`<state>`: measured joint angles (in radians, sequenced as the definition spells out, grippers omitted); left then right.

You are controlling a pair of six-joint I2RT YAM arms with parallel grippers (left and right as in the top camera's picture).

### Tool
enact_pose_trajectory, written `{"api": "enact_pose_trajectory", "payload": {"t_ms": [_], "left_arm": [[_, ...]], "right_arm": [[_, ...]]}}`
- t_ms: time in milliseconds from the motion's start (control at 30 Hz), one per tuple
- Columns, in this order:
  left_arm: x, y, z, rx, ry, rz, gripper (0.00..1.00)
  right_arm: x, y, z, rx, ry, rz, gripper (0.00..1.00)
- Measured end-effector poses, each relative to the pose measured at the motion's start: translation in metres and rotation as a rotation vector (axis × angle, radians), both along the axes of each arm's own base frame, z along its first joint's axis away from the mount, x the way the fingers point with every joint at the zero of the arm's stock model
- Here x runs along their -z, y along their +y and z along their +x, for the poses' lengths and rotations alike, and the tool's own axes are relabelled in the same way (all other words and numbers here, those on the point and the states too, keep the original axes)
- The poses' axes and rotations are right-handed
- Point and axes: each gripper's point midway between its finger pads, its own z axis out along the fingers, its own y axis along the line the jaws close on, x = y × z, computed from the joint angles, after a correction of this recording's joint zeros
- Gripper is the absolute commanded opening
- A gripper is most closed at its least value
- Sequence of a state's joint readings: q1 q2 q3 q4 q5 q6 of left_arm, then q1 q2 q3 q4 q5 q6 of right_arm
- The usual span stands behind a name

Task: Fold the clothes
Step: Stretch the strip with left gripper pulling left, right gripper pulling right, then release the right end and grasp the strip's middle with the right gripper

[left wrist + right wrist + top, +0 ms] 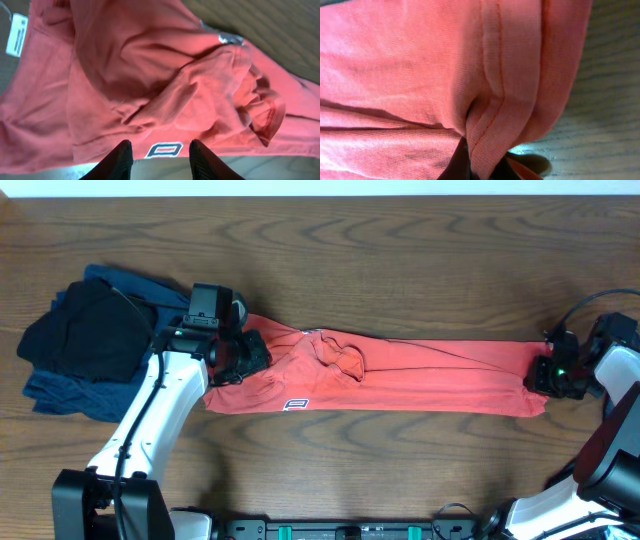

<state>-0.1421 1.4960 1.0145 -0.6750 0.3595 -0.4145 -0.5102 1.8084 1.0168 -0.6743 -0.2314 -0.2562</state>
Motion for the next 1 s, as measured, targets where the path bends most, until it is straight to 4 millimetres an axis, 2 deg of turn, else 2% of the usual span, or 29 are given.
{"api": "enact_pose_trajectory", "payload": {"t_ms": [167,300,400,467,600,767,1000], "left_arm": [[0.002,0.001,-0.005,0.004,0.022,0.004,0.4],[0.002,0.001,-0.005,0.007,0.021,0.006,0.4],[0.003,0.003,-0.005,0.006,0.018,0.022,0.4],[0.003,0.006,-0.005,0.005,0.016,0.036,0.4],[0.005,0.009,-0.006,0.005,0.023,0.054,0.4],[0.005,0.01,-0.007,0.005,0.026,0.061,0.4],[0.006,0.01,-0.008,0.005,0.031,0.062,0.4]], "right_arm": [[-0.011,-0.019,-0.014,0.1,0.127,-0.091,0.01],[-0.039,-0.035,0.002,0.148,0.113,-0.147,0.01],[-0.062,-0.03,0.017,0.138,0.073,-0.156,0.01],[-0.075,-0.015,0.026,0.102,0.046,-0.161,0.01],[-0.09,0.032,0.038,-0.02,0.015,-0.164,0.01],[-0.09,0.094,0.043,-0.152,0.026,-0.15,0.01],[-0.091,0.161,0.047,-0.239,0.005,-0.134,0.01]]}}
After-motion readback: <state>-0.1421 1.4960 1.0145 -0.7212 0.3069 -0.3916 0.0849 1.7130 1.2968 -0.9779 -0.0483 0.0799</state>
